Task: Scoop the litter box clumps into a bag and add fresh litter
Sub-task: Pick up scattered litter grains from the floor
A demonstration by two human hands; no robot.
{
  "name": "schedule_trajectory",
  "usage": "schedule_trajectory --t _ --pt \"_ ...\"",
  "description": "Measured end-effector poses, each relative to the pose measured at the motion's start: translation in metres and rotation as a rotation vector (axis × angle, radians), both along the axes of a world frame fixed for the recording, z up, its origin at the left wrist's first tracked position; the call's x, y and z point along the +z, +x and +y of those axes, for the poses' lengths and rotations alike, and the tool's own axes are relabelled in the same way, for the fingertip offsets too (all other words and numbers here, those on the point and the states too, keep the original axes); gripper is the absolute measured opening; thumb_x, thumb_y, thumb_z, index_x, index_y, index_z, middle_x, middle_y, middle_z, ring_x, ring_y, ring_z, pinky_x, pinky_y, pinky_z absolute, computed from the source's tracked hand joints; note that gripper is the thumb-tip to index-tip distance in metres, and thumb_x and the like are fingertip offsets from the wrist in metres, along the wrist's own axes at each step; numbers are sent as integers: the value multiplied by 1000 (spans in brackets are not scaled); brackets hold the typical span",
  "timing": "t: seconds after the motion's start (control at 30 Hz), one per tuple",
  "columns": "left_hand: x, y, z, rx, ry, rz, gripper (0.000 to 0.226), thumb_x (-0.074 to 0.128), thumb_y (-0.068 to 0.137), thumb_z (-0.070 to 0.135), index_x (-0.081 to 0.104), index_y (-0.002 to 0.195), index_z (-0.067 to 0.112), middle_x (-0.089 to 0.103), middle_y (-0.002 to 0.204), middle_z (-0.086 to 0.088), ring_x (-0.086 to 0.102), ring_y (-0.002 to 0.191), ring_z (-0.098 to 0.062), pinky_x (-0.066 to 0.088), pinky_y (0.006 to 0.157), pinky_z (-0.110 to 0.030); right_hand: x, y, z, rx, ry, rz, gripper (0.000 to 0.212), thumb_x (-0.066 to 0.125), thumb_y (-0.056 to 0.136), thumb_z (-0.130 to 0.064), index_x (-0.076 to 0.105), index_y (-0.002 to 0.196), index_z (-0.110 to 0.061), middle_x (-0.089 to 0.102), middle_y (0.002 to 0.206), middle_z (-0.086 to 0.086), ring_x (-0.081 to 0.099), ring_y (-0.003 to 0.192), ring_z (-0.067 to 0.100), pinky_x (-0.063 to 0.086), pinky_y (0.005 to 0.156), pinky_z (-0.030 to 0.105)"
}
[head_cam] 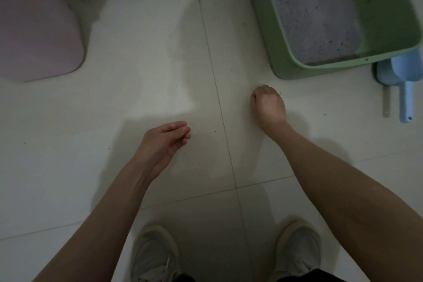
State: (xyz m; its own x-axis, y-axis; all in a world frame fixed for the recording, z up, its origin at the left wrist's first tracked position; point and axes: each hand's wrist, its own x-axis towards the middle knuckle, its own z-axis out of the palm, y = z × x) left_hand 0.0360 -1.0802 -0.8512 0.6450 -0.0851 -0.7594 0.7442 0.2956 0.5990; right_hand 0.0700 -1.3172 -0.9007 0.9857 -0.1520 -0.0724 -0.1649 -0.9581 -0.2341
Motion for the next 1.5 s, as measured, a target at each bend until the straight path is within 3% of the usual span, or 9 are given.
schedule_trajectory --t 0.1,0.3,0.5,0.73,0.97,1.13,1.3,1.4,1.5 --pt "0 2 -4 -9 -9 4 18 46 88 -8 60 84 2 67 59 -1 64 54 -7 52 56 -14 -4 0 -4 -27 86 -21 9 53 78 6 61 75 10 62 81 30 61 75 40 46 63 38" --pt "1 9 -11 -22 35 22 27 36 90 8 58 76 2 58 53 -1 53 50 -11 42 51 -17 4 -7 -14 -561 505 -31 24 49 88 -13 72 93 -6 71 99 15 62 99 28 38 77 22" --pt "-2 31 -32 -135 175 -37 32 40 97 20 60 77 5 49 63 -4 44 54 -13 33 55 -22 4 -4 -14 -390 470 72 19 60 85 -13 64 100 -2 62 83 13 61 93 29 35 79 23" --pt "-17 57 -64 -423 495 -217 20 53 92 18 68 86 6 56 67 -2 49 60 -13 39 59 -23 -3 0 -22 -285 383 149 17 58 88 -17 68 94 -4 69 99 15 61 98 31 39 81 29" --pt "-29 90 -114 -762 895 -505 20 61 86 21 70 96 7 70 102 -9 62 98 -21 40 82 -20 -2 4 -28 -58 204 235 24 48 94 -19 63 101 -1 64 107 18 58 103 32 39 85 34" --pt "-35 98 -133 -757 933 -530 19 62 85 19 69 98 6 69 102 -11 62 99 -22 41 85 -23 -6 -3 -32 162 -8 121 29 41 78 -20 60 59 -10 59 56 7 60 51 24 44 47 22" --pt "-41 99 -132 -726 981 -537 19 62 85 17 68 100 6 68 103 -12 60 100 -24 39 86 -23 -8 -3 -34 234 -97 30 23 45 77 -17 60 62 -9 59 57 7 61 51 24 43 45 21" --pt "-44 99 -125 -688 984 -543 18 63 84 14 67 99 5 67 99 -14 60 96 -25 38 83 -22 -3 0 -32 68 182 180 21 43 95 -12 59 97 1 62 97 19 59 92 31 43 77 32" --pt "-48 100 -122 -713 978 -583 18 64 82 12 65 99 5 65 95 -14 60 94 -25 38 80 -22 14 -4 -35 -422 1009 229 23 45 97 -12 58 81 -2 51 74 16 51 64 21 37 55 22"
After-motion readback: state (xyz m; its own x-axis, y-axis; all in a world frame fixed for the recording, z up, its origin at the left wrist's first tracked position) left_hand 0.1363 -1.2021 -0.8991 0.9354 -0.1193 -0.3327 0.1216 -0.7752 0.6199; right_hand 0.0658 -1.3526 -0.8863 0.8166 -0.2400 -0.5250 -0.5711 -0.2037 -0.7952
